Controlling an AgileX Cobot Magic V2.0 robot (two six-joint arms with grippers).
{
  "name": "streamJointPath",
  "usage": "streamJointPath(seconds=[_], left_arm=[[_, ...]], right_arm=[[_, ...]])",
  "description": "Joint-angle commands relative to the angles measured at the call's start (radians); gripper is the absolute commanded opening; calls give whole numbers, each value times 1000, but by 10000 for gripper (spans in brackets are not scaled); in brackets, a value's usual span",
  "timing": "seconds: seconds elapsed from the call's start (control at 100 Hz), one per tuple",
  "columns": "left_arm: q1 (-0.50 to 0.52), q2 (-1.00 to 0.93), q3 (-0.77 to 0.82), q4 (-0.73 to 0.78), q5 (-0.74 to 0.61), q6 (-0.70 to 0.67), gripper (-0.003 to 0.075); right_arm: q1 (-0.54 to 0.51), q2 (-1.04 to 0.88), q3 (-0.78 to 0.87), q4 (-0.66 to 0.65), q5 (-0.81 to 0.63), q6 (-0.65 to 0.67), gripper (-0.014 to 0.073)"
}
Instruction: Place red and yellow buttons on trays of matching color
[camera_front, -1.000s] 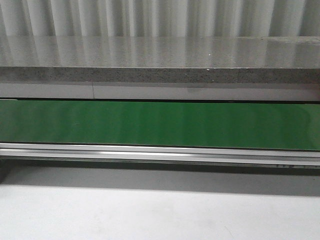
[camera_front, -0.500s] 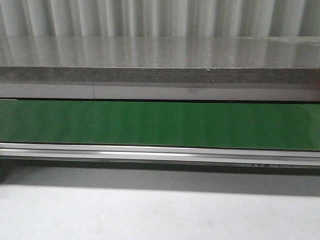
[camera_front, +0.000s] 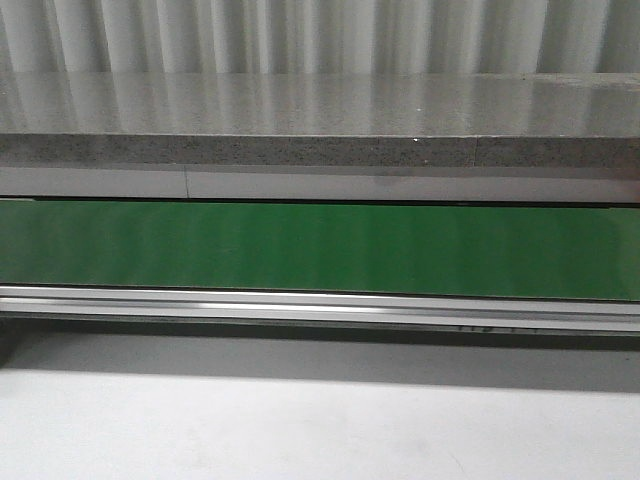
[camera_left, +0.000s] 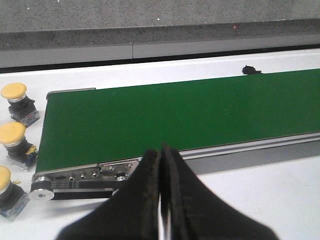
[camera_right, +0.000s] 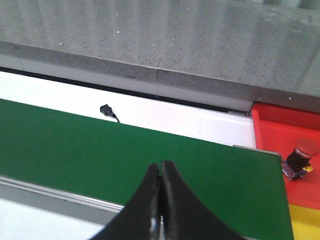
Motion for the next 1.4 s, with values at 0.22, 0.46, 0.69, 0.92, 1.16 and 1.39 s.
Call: streamJointPath(seconds=[0.22, 0.46, 0.69, 0.92, 1.16, 1.39], left_arm=[[-9, 8, -26, 1, -166, 0, -20], [-9, 47, -54, 166, -214, 0, -20], [-7, 219, -159, 247, -126, -133, -20], [-7, 445, -284, 395, 20, -260, 112], [42, 633, -366, 399, 58, -334, 527], [206, 764, -432, 371, 139, -347, 533]], right_arm=[[1, -74, -7, 5, -23, -7, -66], [1, -74, -7, 5, -23, -7, -66], [1, -74, -7, 5, -23, -7, -66], [1, -74, -7, 5, -23, -7, -66], [1, -74, -7, 5, -23, -7, -66], [1, -74, -7, 5, -23, -7, -66]])
